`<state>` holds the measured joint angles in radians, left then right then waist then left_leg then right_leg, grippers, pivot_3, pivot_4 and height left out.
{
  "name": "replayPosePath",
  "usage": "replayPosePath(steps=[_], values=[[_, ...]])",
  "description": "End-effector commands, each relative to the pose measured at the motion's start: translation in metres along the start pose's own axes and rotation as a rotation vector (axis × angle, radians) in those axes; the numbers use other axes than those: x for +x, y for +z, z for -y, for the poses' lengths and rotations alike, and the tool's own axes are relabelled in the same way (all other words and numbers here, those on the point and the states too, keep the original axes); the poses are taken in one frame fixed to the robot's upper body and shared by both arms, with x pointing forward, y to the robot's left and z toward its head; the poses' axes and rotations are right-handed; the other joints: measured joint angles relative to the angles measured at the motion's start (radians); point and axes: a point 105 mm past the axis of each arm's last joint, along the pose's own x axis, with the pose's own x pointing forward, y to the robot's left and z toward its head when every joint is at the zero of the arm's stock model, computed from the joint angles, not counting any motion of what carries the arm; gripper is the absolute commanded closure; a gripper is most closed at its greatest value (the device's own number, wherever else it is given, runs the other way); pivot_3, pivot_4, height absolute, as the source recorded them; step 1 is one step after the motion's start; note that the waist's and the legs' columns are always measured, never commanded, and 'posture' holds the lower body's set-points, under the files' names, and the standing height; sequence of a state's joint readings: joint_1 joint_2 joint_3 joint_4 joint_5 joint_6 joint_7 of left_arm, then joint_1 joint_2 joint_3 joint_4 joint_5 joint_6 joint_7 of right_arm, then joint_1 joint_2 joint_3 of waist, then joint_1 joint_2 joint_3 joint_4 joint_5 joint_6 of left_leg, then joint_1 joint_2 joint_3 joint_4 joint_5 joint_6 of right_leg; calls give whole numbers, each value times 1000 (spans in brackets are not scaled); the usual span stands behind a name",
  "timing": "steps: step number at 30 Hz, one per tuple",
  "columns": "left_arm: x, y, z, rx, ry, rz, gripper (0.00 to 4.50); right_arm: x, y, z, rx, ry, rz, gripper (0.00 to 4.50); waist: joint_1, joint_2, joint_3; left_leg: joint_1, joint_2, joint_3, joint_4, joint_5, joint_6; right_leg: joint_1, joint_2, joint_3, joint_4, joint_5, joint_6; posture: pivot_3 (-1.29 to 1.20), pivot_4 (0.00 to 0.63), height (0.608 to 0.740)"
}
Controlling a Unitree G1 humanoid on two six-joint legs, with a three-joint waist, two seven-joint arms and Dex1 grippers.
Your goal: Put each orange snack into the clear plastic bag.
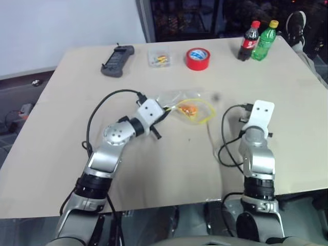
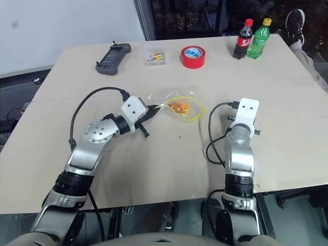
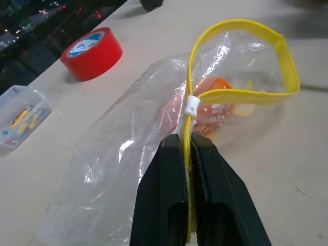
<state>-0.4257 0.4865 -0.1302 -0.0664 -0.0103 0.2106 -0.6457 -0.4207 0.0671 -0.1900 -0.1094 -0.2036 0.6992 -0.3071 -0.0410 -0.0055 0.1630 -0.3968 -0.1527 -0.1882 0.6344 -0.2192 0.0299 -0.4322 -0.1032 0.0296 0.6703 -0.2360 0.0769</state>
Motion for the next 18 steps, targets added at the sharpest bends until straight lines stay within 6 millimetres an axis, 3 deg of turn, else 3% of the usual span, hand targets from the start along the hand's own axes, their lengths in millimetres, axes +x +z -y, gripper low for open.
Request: replayPosePath(steps=[1,4,7,13,18], values=[[-7,8,-7,25,39,29,4500,-14,20,-20,-8,218,127,3389,-1,0,0,0,0,0,0,0,0,0,0,0,0,0,0,0,150,740],[-11,6,-6,24,42,31,4500,-59,28,-53,10,720,210,3389,-2,0,0,0,0,0,0,0,0,0,0,0,-1,0,0,0,150,740],[-17,6,-2,34,28,40,4500,-102,27,-62,-9,1079,177,3389,-3,0,0,0,1,0,0,0,1,0,0,0,-2,0,0,0,150,740],[-28,13,4,48,14,85,4500,-123,38,-85,-37,1288,157,3389,3,0,0,0,1,-1,0,-1,2,1,0,-2,-2,0,1,0,150,740],[-37,18,14,75,-30,107,4500,-123,38,-103,-100,1340,161,3389,8,-1,0,0,1,0,1,0,1,1,0,-1,-2,0,1,0,150,740]])
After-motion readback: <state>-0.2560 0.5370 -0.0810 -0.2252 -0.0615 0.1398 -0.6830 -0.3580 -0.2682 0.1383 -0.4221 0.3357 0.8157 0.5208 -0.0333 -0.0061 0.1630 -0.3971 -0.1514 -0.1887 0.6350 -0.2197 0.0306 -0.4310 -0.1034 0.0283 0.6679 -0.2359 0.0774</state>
